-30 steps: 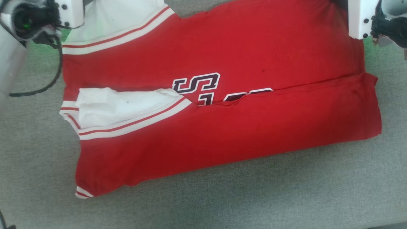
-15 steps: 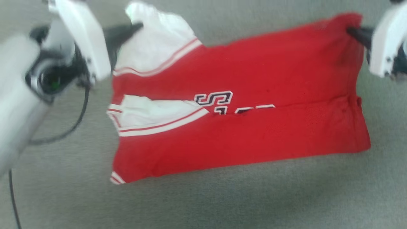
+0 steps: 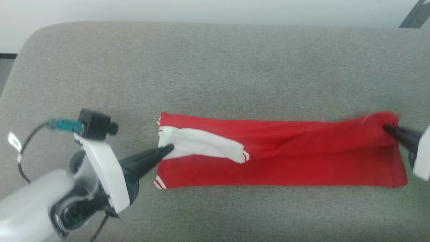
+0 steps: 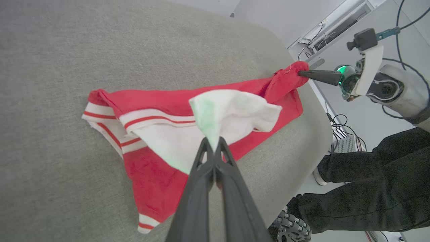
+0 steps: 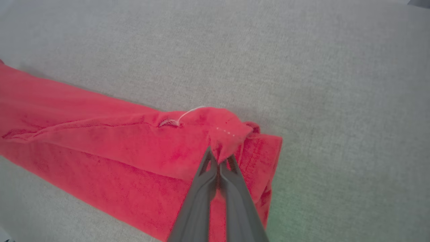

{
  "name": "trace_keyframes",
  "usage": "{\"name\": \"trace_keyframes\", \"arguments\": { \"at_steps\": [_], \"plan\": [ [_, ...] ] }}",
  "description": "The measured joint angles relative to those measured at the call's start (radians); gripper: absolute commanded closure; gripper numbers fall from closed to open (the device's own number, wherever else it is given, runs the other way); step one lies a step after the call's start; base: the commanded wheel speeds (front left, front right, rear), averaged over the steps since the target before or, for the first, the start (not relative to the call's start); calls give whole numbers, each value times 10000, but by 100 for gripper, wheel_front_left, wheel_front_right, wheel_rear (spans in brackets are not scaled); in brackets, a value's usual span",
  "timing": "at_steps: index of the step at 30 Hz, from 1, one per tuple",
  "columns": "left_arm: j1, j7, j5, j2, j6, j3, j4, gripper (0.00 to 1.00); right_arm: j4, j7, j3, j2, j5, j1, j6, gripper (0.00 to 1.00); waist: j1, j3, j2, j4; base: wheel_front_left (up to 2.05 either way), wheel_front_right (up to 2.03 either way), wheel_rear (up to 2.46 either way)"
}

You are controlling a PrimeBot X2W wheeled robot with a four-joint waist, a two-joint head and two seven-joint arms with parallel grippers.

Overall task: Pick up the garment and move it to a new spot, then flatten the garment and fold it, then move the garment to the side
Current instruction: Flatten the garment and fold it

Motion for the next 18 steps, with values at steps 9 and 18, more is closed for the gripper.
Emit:
{"name": "trace_keyframes", "arguments": {
  "at_steps": [9, 18],
  "plan": [
    [589, -842, 188, -520, 0, -341, 970, 100, 230, -658, -506, 182, -353, 930, 0, 100, 0, 246, 0, -173, 0, 0, 0],
    [702, -1685, 899, -1120, 0, -851, 2654, 24, 725, -1007, -809, 1062, -800, 951, 0, 78, 0, 605, 0, -532, 0, 0, 0]
  ]
}}
